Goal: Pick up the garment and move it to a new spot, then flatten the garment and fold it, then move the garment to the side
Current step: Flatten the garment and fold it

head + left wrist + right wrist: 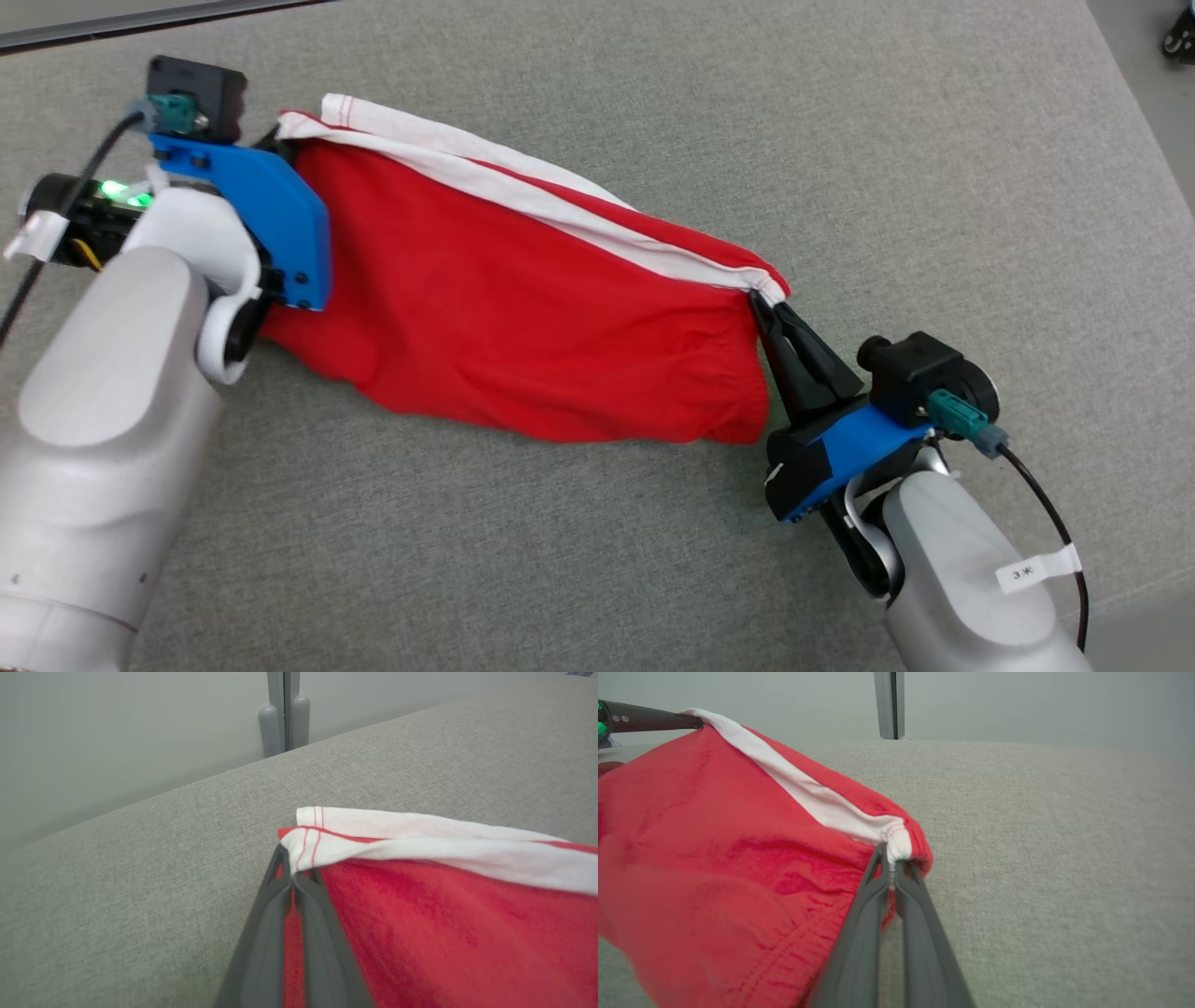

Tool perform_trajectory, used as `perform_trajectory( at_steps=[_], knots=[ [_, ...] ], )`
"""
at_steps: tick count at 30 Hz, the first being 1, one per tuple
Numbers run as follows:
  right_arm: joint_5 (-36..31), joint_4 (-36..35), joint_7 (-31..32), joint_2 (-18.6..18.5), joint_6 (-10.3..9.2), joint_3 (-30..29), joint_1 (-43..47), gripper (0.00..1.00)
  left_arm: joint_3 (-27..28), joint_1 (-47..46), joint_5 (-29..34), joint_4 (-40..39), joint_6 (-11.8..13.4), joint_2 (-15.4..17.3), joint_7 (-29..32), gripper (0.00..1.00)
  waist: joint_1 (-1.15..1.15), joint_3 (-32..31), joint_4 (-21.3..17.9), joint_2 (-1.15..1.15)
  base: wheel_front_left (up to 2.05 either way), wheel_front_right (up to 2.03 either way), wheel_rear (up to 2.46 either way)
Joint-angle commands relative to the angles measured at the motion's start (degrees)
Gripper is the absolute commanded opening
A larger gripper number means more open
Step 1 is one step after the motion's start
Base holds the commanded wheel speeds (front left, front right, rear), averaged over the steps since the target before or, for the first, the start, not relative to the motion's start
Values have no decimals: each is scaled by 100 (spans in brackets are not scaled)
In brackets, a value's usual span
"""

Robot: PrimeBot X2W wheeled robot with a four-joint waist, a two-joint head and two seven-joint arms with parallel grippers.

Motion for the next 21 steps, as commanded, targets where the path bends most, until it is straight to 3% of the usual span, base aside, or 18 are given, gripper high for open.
perform_trajectory(
  at_steps=[1,4,6,7,8,9,16,21],
  knots=[
    [94,80,-53,-6,1,81,-147,0,-2,-167,57,120,7,79,18,0,-1,25,-34,-2,0,0,0],
    [168,216,-112,-5,1,201,-277,0,10,-294,43,344,35,60,13,0,-1,41,-65,-2,0,0,0],
    [184,255,-152,-3,1,249,-350,45,0,-361,75,432,34,54,-90,0,-1,39,-63,-2,0,0,0],
    [192,276,-152,-4,1,263,-374,100,-3,-386,80,467,26,30,-168,38,-1,30,-54,-2,0,0,0],
    [187,286,-163,-2,1,272,-394,100,0,-401,75,502,28,4,-248,47,-1,13,-40,-2,0,0,0],
    [181,293,-175,-5,1,266,-405,100,-13,-409,74,544,9,-21,-300,100,-1,-3,-26,-2,0,0,0],
    [9,199,-195,-4,2,-3,-241,100,-34,-398,18,663,-67,-154,-717,100,-1,-185,126,-2,0,0,0],
    [-102,-60,-193,-6,1,-279,37,100,81,-220,-100,562,-101,-78,-969,100,-1,-414,265,-2,0,0,0]
  ],
)
